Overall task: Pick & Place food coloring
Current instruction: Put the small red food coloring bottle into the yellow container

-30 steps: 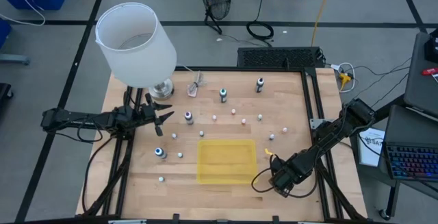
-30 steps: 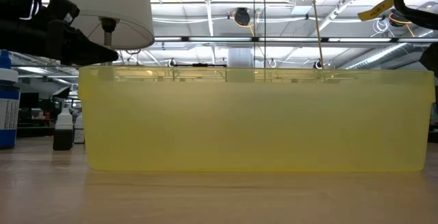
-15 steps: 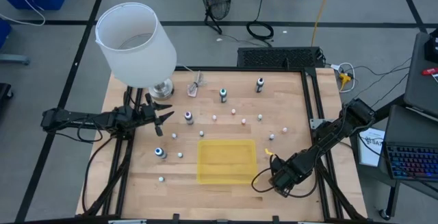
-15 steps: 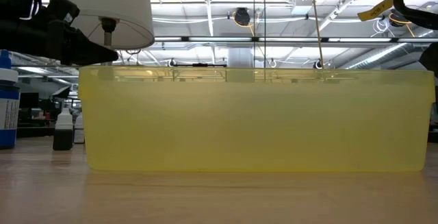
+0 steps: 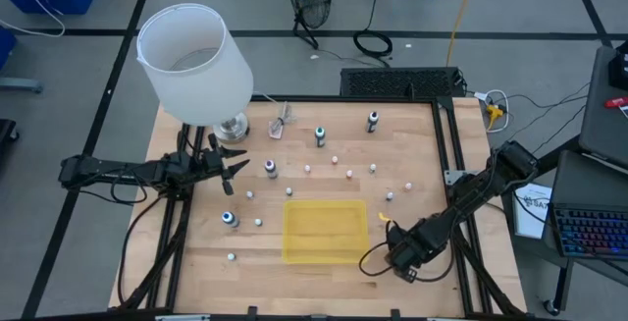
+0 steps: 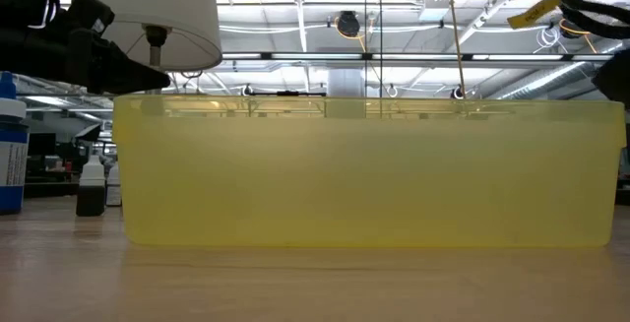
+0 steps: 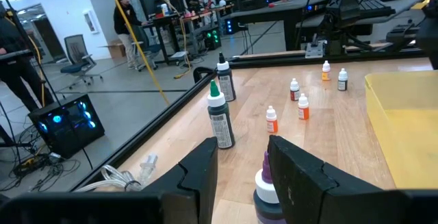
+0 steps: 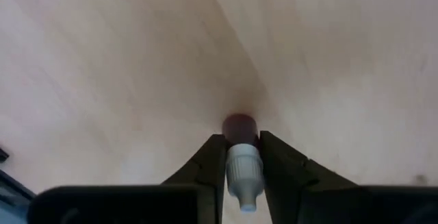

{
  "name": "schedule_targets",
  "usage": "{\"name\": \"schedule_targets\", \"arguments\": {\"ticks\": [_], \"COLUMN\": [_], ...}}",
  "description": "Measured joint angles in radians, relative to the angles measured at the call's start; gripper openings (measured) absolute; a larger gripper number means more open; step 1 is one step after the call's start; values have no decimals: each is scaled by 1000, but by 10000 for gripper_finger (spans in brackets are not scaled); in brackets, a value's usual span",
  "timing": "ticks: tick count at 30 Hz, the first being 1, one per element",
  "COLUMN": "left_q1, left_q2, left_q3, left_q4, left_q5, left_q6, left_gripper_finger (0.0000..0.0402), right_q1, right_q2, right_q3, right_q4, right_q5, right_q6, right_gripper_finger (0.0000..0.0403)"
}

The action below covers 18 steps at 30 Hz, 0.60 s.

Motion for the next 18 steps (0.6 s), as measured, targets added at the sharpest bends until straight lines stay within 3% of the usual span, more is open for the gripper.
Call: {"name": "schedule_targets", "arguments": {"ticks": [5, 12, 18], "left_q1": [0, 0, 0], "left_q2": [0, 0, 0], "left_q3": [0, 0, 0], "left_q4": [0, 0, 0], "left_q5": [0, 0, 0], "left_q6": [0, 0, 0], "left_gripper_finger": [132, 131, 132], "right_q1": [-29, -57, -89], "right_q2": [-30, -169, -306], "right_q3": [-1, -1, -1], "right_q4": [70, 145, 396], "right_q5": [141, 353, 607], "right_q6": [-101, -245, -599], "right_gripper_finger": [57, 57, 57]}}
